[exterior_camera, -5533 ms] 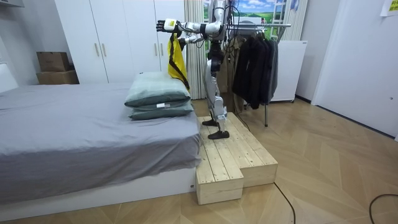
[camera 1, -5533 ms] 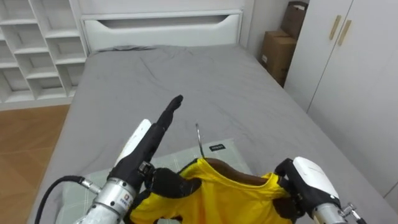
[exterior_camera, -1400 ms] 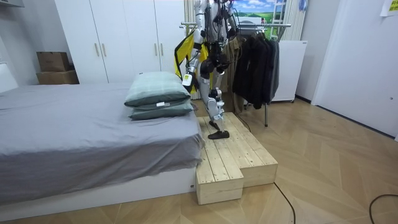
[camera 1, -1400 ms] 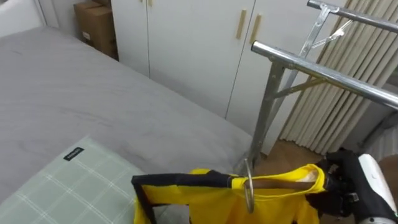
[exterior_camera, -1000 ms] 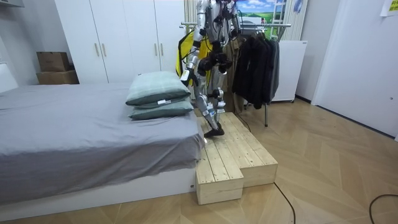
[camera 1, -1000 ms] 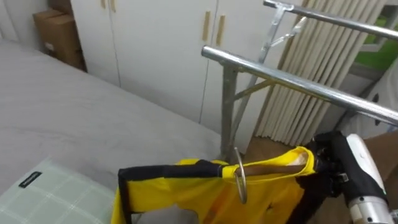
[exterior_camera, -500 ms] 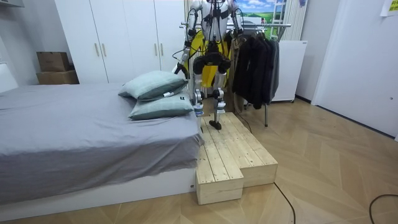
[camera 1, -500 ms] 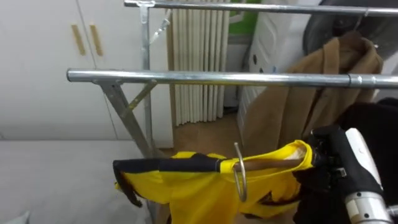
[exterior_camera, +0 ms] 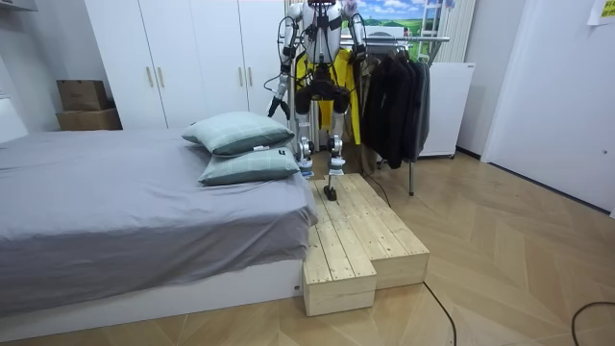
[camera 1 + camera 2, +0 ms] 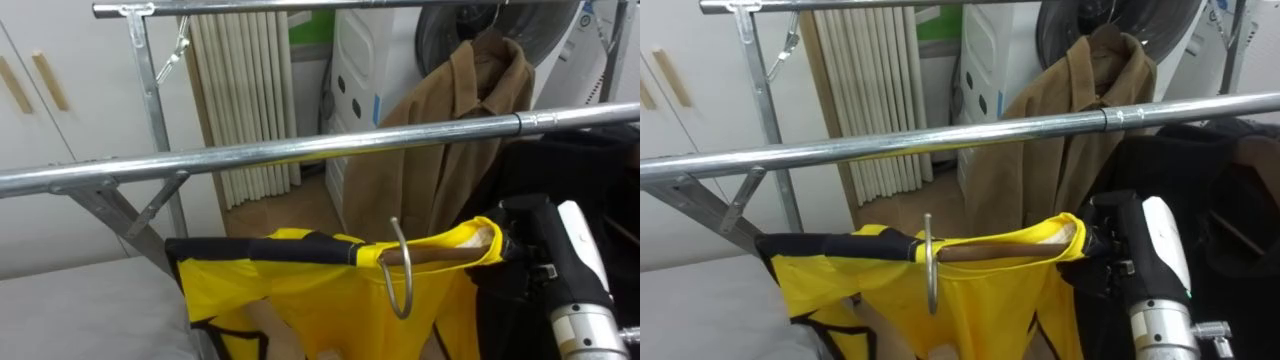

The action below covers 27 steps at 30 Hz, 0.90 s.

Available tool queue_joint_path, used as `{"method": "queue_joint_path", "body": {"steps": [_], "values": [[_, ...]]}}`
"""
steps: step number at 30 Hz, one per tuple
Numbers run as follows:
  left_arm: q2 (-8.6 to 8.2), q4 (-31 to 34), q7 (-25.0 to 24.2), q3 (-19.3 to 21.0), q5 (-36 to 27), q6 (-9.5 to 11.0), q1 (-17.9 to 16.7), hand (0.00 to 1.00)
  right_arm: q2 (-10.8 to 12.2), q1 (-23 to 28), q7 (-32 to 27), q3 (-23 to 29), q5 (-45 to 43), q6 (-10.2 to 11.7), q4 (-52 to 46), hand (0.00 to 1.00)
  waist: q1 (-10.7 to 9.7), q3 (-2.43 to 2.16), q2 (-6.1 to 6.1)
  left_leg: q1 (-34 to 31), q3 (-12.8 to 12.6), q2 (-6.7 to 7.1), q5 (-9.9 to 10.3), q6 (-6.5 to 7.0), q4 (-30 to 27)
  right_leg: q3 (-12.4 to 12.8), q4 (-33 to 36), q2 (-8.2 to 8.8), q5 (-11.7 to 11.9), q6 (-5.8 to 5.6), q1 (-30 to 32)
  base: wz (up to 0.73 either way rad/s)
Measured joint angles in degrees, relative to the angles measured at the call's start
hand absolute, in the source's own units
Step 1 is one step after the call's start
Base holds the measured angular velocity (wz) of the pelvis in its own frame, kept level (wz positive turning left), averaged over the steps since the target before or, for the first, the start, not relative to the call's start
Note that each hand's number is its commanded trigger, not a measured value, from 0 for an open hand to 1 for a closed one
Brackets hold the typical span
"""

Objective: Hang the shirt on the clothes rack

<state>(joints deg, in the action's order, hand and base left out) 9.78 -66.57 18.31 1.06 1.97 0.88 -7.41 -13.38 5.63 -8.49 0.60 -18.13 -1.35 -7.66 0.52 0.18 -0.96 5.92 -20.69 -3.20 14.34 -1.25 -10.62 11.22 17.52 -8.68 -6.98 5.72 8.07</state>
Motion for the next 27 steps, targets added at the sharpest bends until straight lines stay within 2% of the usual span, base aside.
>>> {"method": "queue_joint_path", "body": {"steps": [3, 5, 8, 18, 24, 27], "values": [[0.08, 0.1, 0.0, 1.1, 0.4, 1.0, -1.1, 0.0, -0.1, -0.1, 0.0, -1.0, 0.0, 0.0, 0.1, 1.0, 0.5, 0.02, -0.36, 0.7, 0.0, -0.04, 0.0, 0.0, 0.3, 1.2, -0.9, -0.42, 0.1, 0.17, -0.4, -0.18], [0.2, 0.1, 0.0, 1.3, 0.4, 1.4, -1.5, 0.0, -0.3, -0.1, 0.0, -1.2, 0.0, 0.1, 0.1, 1.0, 1.2, -0.01, -0.82, 0.7, 0.0, -0.03, 0.0, 0.0, 0.4, 1.2, -1.0, -0.5, 0.1, 0.17, -0.5, -0.09], [0.18, 0.1, 0.0, 1.4, 0.4, 2.0, -2.2, 0.0, -0.3, -0.1, -0.1, -1.2, 0.0, 0.1, 0.1, 1.0, 1.2, -0.03, -1.15, 0.9, 0.1, -0.15, 0.0, 0.0, 0.4, 1.1, -2.0, -0.48, 0.4, 0.22, -1.2, 0.0], [0.17, 0.7, -1.0, 1.0, 1.3, 2.2, -0.9, 0.0, -0.2, -1.7, 1.3, -1.9, -0.2, 1.1, 0.1, 1.0, 1.3, 0.14, -2.06, 0.8, 2.2, -0.39, 0.0, 0.0, 1.1, -0.3, -3.4, -0.4, 0.8, 0.4, -2.0, 0.08], [0.19, 0.0, -1.0, 1.0, 2.6, 2.3, -1.1, 0.0, -0.6, -4.1, 3.0, -2.1, -0.1, 1.1, -0.1, 1.0, 1.7, -0.04, -2.51, 0.9, 2.3, -0.49, 0.0, 0.0, 1.1, -0.4, -3.9, -0.41, 1.0, 0.57, -2.1, 0.01], [0.48, 0.0, -1.2, 1.1, 2.7, 2.3, -1.6, 0.0, -1.6, -4.5, 4.4, -2.1, 0.0, 1.1, -0.3, 1.0, 1.8, -0.08, -2.58, 0.9, 2.3, -0.51, 0.0, 0.0, 1.1, -0.4, -3.8, -0.42, 1.0, 0.58, -2.1, 0.0]]}}
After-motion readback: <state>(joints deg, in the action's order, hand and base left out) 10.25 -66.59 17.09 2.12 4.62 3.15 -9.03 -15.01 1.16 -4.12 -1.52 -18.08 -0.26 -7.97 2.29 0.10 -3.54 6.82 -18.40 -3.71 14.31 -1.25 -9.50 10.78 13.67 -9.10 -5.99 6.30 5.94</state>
